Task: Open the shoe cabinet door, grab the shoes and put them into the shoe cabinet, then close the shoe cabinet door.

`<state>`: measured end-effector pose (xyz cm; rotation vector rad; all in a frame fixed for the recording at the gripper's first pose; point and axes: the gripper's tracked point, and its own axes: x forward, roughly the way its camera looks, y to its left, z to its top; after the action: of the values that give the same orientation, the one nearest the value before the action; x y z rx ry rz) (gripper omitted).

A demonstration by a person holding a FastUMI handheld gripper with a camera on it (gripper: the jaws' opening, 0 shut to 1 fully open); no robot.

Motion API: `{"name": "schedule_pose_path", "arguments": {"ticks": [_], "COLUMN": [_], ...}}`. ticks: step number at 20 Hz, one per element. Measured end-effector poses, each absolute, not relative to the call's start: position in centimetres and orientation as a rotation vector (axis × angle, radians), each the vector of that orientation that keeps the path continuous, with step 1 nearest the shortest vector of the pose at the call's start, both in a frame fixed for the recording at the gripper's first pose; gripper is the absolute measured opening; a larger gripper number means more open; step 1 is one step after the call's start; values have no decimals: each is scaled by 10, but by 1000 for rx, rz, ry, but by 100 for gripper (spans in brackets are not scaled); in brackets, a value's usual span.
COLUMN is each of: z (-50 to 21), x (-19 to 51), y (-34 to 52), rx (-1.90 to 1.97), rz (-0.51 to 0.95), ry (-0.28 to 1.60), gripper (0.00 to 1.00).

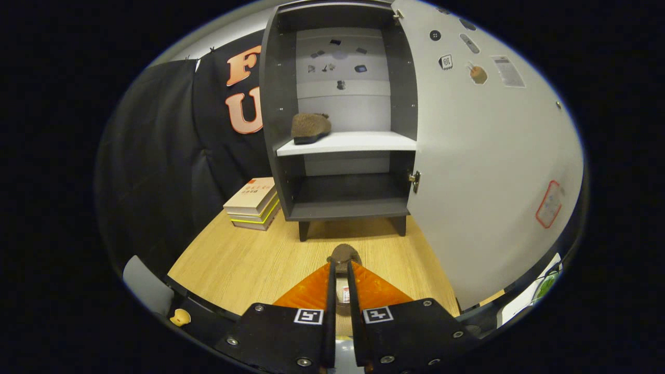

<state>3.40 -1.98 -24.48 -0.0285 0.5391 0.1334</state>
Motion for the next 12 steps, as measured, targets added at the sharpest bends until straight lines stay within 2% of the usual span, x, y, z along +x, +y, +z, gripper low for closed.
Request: {"name": "schedule_pose_path", "arguments": {"ticks": [12], "z": [-391], "x": [81], "y": [2], "rx": [-38], "rz": [224], "ry": [807], "gripper": [18]}}
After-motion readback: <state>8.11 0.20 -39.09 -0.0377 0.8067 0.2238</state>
